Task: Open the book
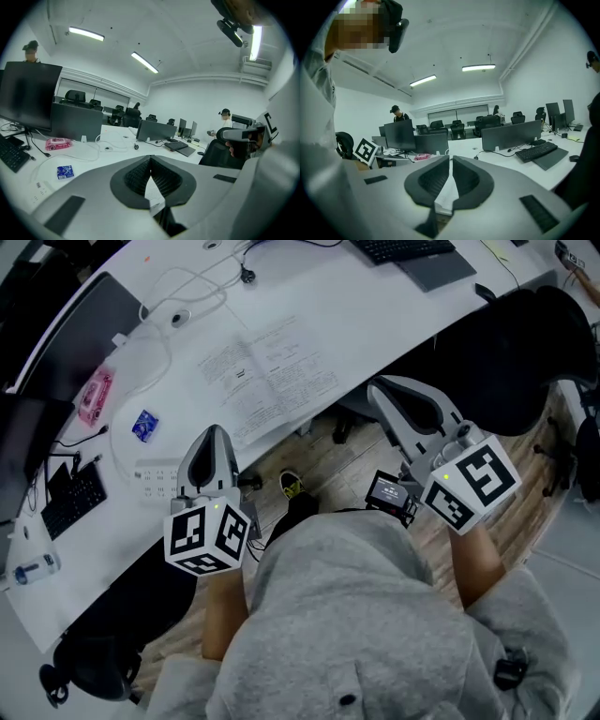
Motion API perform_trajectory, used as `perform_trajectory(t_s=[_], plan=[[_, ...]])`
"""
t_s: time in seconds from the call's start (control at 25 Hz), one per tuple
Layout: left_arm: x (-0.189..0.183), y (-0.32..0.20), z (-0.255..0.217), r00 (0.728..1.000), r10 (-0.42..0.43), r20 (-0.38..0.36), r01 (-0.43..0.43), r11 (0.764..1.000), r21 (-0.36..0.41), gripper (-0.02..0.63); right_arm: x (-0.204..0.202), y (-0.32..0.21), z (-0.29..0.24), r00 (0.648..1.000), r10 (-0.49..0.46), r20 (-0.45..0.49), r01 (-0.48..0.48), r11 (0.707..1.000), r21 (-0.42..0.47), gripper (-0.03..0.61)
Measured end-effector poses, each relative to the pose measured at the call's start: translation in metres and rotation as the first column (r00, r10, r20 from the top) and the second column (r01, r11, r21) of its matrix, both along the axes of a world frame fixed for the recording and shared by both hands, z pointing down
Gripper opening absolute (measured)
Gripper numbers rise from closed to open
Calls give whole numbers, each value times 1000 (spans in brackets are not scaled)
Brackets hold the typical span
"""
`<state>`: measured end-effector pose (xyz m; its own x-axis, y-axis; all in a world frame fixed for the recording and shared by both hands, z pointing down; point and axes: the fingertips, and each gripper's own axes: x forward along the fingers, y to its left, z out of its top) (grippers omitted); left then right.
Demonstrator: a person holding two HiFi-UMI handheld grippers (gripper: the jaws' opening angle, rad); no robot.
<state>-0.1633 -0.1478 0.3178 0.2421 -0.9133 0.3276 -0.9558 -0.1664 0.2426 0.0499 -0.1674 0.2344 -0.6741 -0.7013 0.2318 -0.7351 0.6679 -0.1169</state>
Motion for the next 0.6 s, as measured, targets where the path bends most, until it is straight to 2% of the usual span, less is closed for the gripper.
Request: perform_trajectory(t_s=[0.4,0.6], plan=[[79,74,-48,1000,23,10,-24,995,101,9,83,77,1,998,61,7,-61,998,10,43],[125,128,-49,1000,19,24,-22,994,103,9,122,130,4,998,44,39,-44,999,-11,43]])
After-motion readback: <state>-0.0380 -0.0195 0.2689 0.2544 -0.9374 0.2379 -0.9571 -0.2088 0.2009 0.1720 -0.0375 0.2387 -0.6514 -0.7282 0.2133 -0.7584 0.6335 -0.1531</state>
